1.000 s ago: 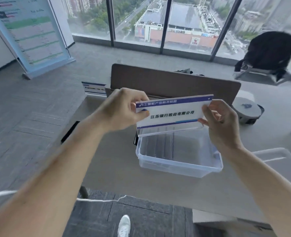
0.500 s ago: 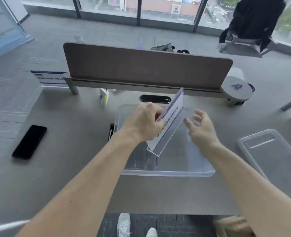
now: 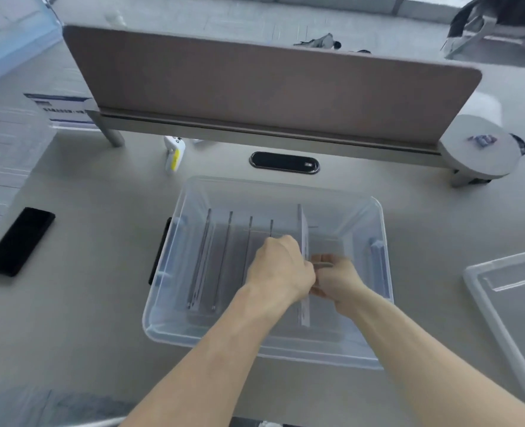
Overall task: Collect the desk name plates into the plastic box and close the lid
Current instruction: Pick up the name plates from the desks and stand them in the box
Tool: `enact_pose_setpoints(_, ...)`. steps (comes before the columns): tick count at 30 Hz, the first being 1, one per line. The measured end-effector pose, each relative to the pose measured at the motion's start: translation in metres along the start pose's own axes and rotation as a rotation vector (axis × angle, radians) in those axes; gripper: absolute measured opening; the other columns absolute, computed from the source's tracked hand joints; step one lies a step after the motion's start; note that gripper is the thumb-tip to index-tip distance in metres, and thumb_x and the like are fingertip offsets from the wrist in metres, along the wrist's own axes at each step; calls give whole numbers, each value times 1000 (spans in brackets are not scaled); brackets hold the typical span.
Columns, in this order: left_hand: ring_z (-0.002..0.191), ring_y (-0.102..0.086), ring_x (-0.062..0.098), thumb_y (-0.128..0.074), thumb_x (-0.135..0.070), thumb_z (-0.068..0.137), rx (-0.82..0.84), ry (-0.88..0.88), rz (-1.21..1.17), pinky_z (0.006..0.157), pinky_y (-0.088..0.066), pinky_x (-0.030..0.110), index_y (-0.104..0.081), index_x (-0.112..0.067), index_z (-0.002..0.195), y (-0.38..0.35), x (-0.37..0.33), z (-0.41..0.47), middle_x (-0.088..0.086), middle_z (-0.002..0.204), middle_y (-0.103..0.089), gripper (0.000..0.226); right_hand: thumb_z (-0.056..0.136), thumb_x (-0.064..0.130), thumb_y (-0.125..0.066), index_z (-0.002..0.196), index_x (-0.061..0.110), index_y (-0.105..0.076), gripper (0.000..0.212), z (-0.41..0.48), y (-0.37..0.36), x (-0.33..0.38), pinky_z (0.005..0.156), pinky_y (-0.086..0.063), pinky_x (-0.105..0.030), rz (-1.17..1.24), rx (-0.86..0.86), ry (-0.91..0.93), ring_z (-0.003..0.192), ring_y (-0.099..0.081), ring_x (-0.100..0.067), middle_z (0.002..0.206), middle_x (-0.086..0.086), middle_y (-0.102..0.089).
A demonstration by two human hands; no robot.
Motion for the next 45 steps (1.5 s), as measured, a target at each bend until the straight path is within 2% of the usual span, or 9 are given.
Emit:
enact_pose_setpoints(6, 87, -73, 35, -62, -11, 93, 29, 62, 154, 59, -49, 32, -48, -10, 73, -29, 10, 23, 14, 80, -65, 24, 90, -1, -62, 155, 4, -37, 70, 46, -27, -13, 94, -59, -56, -176, 111, -77, 112, -66, -43, 139, -19, -56)
enact_pose_setpoints(13, 101, -71, 34, -59, 4, 88, 58, 63, 273, 69, -52, 37, -66, -4, 108, -48, 8, 27, 15, 106, -71, 23, 95, 15, -57, 156, 17, -30, 67, 61, -36, -20, 55, -38, -28, -225, 109, -59, 91, -53, -28, 139, -19, -60)
enact_pose_setpoints(20, 101, -72, 34, -59, 5, 87, 61, 81, 290, 71, -53, 37, -67, -4, 108, -53, 9, 28, 15, 106, -72, 24, 97, 19, -57, 155, 27, -37, 62, 60, -36, -23, 74, -48, -37, -191, 105, -48, 122, -59, -32, 149, -1, -52)
enact_pose_setpoints(24, 104, -71, 34, -58, 5, 89, 59, 96, 305, 76, -56, 39, -66, -4, 113, -53, 12, 29, 15, 110, -71, 26, 95, 20, -59, 153, 29, -40, 62, 58, -40, -24, 76, -52, -39, -174, 113, -35, 121, -61, -30, 147, 1, -55)
enact_pose_setpoints(29, 100, -72, 32, -57, 3, 92, 45, 94, 306, 73, -56, 37, -66, -4, 114, -53, 14, 29, 14, 108, -71, 24, 95, 12, -58, 153, 23, -43, 61, 62, -41, -29, 108, -50, -47, -128, 111, -9, 128, -59, -28, 149, -1, -56)
enact_pose_setpoints(33, 101, -72, 33, -57, 4, 92, 36, 86, 329, 80, -60, 40, -66, -4, 114, -53, 15, 29, 14, 109, -71, 26, 96, 11, -58, 149, 22, -46, 56, 63, -42, -31, 105, -51, -43, -87, 112, 0, 126, -59, -26, 143, 0, -58)
enact_pose_setpoints(37, 102, -72, 32, -57, 2, 93, 26, 76, 343, 80, -60, 39, -65, -5, 116, -54, 17, 28, 14, 109, -72, 25, 93, 7, -56, 138, 26, -54, 49, 63, -42, -30, 75, -47, -28, -69, 122, 20, 99, -60, -18, 116, 3, -60)
enact_pose_setpoints(40, 99, -73, 31, -57, 2, 95, 27, 69, 342, 79, -61, 38, -66, -5, 116, -55, 18, 28, 13, 108, -72, 24, 96, 7, -57, 153, 20, -43, 60, 61, -41, -31, 87, -48, -33, -66, 117, 19, 118, -63, -24, 143, -3, -58)
enact_pose_setpoints(45, 92, -73, 30, -60, -20, 99, -18, 28, 342, 68, -55, 34, -67, -6, 107, -39, 16, 26, 12, 98, -72, 18, 99, 13, -54, 154, 21, -40, 57, 50, -38, -23, 102, -52, -44, -42, 110, 39, 121, -61, -27, 144, -3, -57)
Point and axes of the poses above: each hand's wrist, its own z-axis towards the middle knuckle, its own y-axis out of the back of the hand, x = y × z, the point moved 6 cm from there along z, towards the middle knuckle
